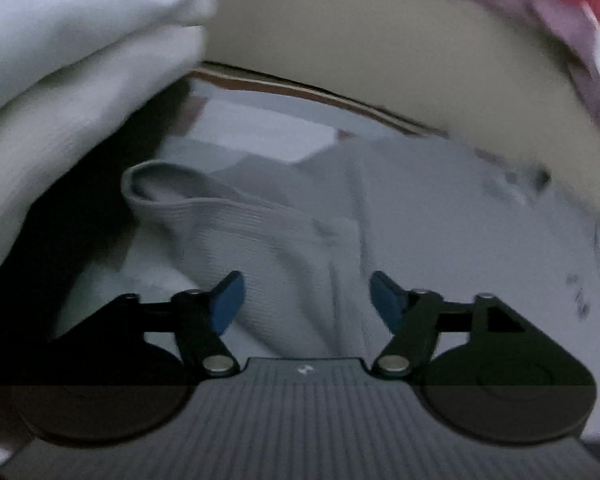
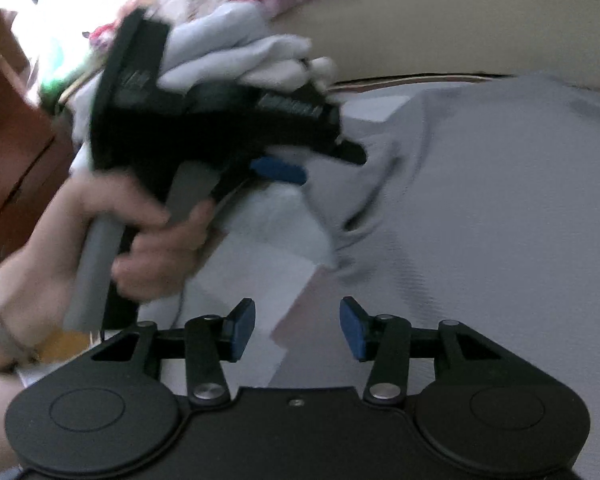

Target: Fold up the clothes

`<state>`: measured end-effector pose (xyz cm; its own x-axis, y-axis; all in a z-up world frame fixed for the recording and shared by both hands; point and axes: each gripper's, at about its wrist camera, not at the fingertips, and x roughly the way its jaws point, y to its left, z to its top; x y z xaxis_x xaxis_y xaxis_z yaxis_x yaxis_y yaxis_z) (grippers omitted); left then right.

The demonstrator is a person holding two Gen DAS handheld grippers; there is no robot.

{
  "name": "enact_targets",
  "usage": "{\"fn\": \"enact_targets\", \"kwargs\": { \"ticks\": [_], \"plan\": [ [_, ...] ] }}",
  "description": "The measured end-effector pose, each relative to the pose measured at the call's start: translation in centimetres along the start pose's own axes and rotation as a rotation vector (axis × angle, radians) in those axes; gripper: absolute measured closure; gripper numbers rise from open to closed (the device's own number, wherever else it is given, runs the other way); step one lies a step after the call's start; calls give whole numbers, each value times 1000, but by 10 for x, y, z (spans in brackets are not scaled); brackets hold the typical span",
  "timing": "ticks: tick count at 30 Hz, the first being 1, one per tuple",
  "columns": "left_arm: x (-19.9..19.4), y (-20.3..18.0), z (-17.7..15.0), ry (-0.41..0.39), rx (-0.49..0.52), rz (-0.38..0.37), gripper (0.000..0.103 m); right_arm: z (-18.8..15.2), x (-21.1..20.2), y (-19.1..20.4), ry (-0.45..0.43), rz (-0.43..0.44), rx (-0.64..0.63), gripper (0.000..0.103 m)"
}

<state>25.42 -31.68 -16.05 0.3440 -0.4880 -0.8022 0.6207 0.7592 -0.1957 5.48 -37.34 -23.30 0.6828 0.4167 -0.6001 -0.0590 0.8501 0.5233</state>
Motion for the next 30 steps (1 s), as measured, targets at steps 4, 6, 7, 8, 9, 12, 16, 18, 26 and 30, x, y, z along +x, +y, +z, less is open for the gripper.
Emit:
{"fn": "enact_targets", "kwargs": {
  "ticks": [4, 6, 7, 8, 9, 12, 16, 18, 26, 30],
  "plan": [
    [9, 0, -6, 9, 6, -6, 43, 0, -11, -26, -37, 38, 117, 50],
    [7, 2, -4, 8, 6, 24, 76, 1, -18, -37, -69, 109, 177, 50],
    [7, 6, -3, 19, -17, 16, 92, 2, -21, -42, -92, 152, 213, 50],
    [6, 12, -2, 26, -60, -5, 95, 3, -25, -46, -116, 186, 245, 47],
    [5, 17, -3, 29, -107, -24, 95, 2, -30, -50, -143, 204, 271, 45],
    [1, 24, -6, 2, -144, -2, 95, 1, -36, -59, -164, 187, 302, 41],
    [-8, 30, -10, -38, -149, 73, 98, -2, -25, -58, -107, 67, 263, 41],
    [-17, 36, -11, -16, -173, 130, 98, -6, -16, -57, -84, 56, 261, 41],
    [-15, 31, -20, 106, -99, 232, 98, -6, -4, -53, -57, 34, 240, 41],
    [-29, 26, -19, 91, -64, 275, 97, -6, -3, -49, -53, 17, 213, 41]
  ]
}}
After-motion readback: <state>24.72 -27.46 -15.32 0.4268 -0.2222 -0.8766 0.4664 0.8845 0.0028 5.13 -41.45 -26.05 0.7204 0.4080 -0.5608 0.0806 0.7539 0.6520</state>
